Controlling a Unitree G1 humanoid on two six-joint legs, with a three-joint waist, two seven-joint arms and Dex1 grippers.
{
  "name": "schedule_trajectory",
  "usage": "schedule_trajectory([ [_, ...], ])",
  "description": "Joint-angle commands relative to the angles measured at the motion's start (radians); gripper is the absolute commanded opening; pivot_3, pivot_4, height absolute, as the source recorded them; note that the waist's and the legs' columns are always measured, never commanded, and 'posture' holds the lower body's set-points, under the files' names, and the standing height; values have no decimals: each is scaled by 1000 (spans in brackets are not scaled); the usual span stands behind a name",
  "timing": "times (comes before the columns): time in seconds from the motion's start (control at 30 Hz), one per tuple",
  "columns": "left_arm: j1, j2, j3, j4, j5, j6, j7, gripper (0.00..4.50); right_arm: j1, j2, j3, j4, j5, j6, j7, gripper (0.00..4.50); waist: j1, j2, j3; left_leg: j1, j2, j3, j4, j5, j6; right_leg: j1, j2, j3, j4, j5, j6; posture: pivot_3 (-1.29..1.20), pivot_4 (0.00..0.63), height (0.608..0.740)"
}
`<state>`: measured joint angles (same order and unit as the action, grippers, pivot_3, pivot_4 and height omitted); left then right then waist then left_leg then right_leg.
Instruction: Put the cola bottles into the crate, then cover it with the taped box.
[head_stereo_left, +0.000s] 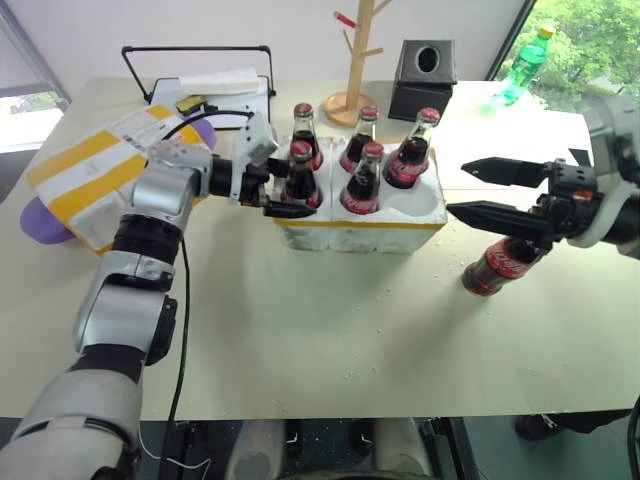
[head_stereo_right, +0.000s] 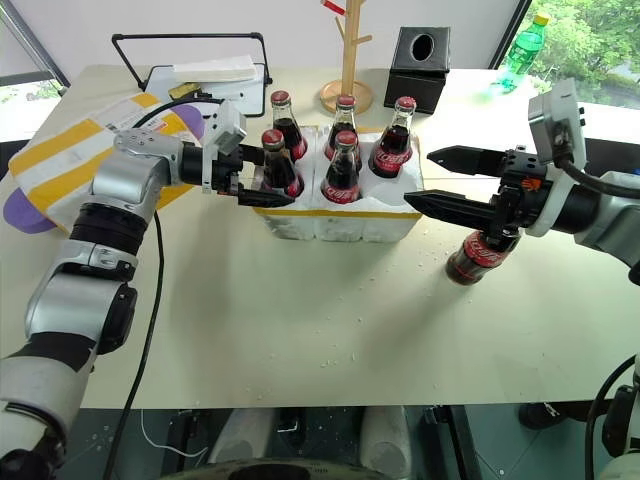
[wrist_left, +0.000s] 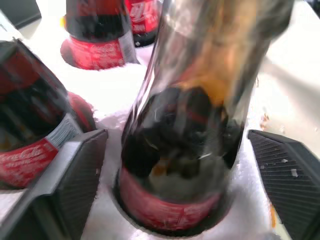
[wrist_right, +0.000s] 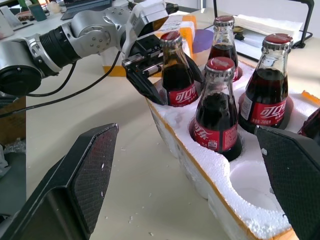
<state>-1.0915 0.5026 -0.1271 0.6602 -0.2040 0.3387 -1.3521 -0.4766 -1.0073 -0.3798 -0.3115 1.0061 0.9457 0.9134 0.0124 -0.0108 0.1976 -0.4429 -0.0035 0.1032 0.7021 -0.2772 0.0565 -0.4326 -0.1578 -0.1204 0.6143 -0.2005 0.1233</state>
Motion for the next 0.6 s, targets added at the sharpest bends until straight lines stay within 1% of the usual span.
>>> schedule_trajectory([
  [0.03,-4,58,68,-130,-76,96,-28,4460,-26,-4,-24,-21,14,-18,-7,4500,0,0,0,0,0,0,0,0,0,0,0,0,0,0,0,0,150,740],
  [0.13,24,164,135,-331,-209,303,-86,4460,-23,-13,-46,-53,31,-8,-28,4500,-5,0,0,0,0,0,0,0,0,0,0,0,0,0,0,0,150,740],
  [0.2,52,221,169,-432,-290,419,-106,4460,-15,-18,-66,-81,55,5,-43,4500,-4,1,0,0,0,0,-1,0,0,-1,1,0,0,0,0,0,150,740],
  [0.27,121,297,203,-568,-379,524,-135,4460,11,-19,-106,-134,104,29,-72,4500,-4,1,-1,0,1,0,-1,0,0,0,1,0,0,0,0,0,150,740],
  [0.33,226,368,221,-715,-446,580,-153,4460,65,-17,-157,-204,172,62,-117,4500,-2,1,-1,1,1,0,-2,0,0,1,1,0,0,0,0,0,150,740],
  [0.4,313,394,223,-818,-473,592,-125,4460,133,-14,-207,-266,228,86,-160,4500,6,1,-1,3,1,-2,-1,0,-1,3,1,0,-1,0,0,0,150,740],
  [0.47,380,395,221,-885,-485,585,-89,4460,202,-11,-260,-312,293,102,-216,4500,13,1,-1,3,0,-3,0,0,-1,5,1,0,-2,0,0,0,150,740],
  [0.6,443,355,200,-929,-482,558,-8,4460,373,1,-390,-387,429,120,-353,4500,30,1,-1,3,0,-4,3,-1,-1,6,1,1,-3,1,-1,0,150,740],
])
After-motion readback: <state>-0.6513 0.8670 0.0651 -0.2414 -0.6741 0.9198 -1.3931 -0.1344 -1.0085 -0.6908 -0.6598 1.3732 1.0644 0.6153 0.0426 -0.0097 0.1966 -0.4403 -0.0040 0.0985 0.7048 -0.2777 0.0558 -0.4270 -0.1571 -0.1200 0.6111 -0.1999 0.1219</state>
